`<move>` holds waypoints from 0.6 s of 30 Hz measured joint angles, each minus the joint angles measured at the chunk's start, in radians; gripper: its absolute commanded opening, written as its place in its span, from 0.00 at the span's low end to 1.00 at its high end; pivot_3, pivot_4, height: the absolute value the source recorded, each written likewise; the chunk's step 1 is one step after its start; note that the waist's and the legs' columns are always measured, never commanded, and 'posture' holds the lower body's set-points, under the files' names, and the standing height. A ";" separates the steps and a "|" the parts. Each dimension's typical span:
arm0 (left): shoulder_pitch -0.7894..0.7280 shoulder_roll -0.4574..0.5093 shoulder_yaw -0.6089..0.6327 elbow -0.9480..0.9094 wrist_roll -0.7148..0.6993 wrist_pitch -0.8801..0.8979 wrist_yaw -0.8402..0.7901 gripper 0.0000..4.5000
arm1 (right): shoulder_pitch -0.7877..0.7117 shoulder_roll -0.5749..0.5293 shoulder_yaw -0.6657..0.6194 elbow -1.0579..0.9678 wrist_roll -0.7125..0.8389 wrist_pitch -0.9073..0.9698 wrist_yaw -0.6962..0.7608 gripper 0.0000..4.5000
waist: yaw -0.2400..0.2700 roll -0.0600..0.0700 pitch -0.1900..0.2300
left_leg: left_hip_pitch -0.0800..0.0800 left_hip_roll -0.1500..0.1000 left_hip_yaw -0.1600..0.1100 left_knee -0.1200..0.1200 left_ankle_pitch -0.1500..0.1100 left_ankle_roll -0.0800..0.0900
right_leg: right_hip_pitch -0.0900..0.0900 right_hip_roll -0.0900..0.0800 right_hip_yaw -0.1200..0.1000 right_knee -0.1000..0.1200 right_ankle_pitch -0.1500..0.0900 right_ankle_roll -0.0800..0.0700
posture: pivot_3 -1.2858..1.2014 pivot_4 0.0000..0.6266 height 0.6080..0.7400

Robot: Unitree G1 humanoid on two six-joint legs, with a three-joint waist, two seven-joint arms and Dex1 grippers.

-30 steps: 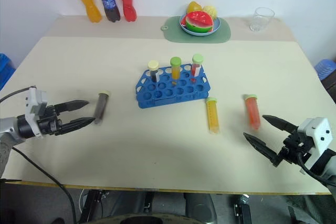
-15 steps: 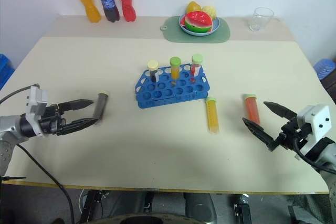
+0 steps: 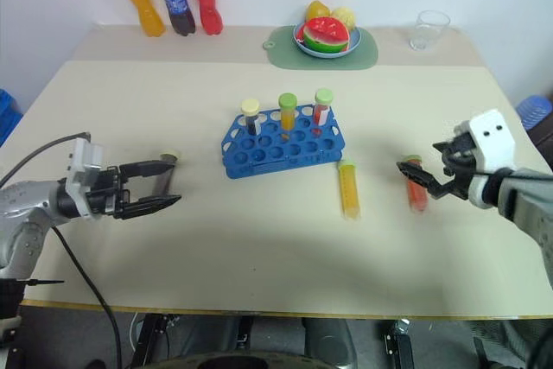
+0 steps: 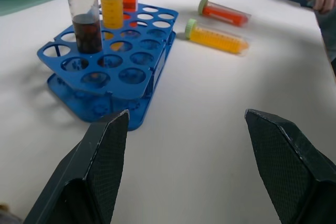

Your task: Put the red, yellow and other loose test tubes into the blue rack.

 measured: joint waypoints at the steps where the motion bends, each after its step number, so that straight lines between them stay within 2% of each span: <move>1: -0.002 -0.003 -0.005 -0.002 0.000 0.000 0.000 0.80 | -0.027 0.001 0.002 0.016 0.004 0.035 -0.009 1.00 | 0.001 0.000 0.000 | 0.000 0.000 0.000 0.000 0.000 0.000 | 0.000 0.000 0.000 0.000 0.000 0.000 | 0.52 0.24 1.00; 4: 0.008 -0.007 -0.009 -0.018 0.000 0.001 0.001 0.80 | -0.189 0.028 0.044 0.153 -0.003 0.194 -0.051 1.00 | 0.001 0.000 0.000 | -0.001 0.000 0.000 -0.001 0.000 0.000 | -0.001 0.000 0.000 0.000 0.000 0.000 | 0.52 0.24 1.00; 8: 0.031 -0.009 -0.009 -0.032 0.000 0.002 0.005 0.80 | -0.290 0.051 0.107 0.292 -0.044 0.291 -0.075 1.00 | 0.002 0.000 0.000 | -0.002 0.000 0.000 -0.001 -0.001 0.001 | -0.002 0.000 -0.001 0.000 0.000 0.001 | 0.52 0.24 1.00; 12: 0.054 -0.009 -0.007 -0.061 -0.001 0.007 0.012 0.80 | -0.349 0.075 0.175 0.394 -0.089 0.334 -0.088 1.00 | -0.001 0.000 0.000 | -0.002 -0.001 0.001 -0.001 -0.001 0.001 | -0.003 0.000 0.000 0.000 0.002 0.003 | 0.52 0.24 1.00; 18: 0.097 -0.009 0.001 -0.097 -0.003 0.011 0.033 0.80 | -0.388 0.077 0.297 0.511 -0.157 0.292 -0.048 1.00 | -0.002 0.001 0.000 | -0.002 -0.001 0.001 -0.001 -0.001 0.001 | -0.003 0.001 -0.001 0.000 0.002 0.004 | 0.52 0.24 1.00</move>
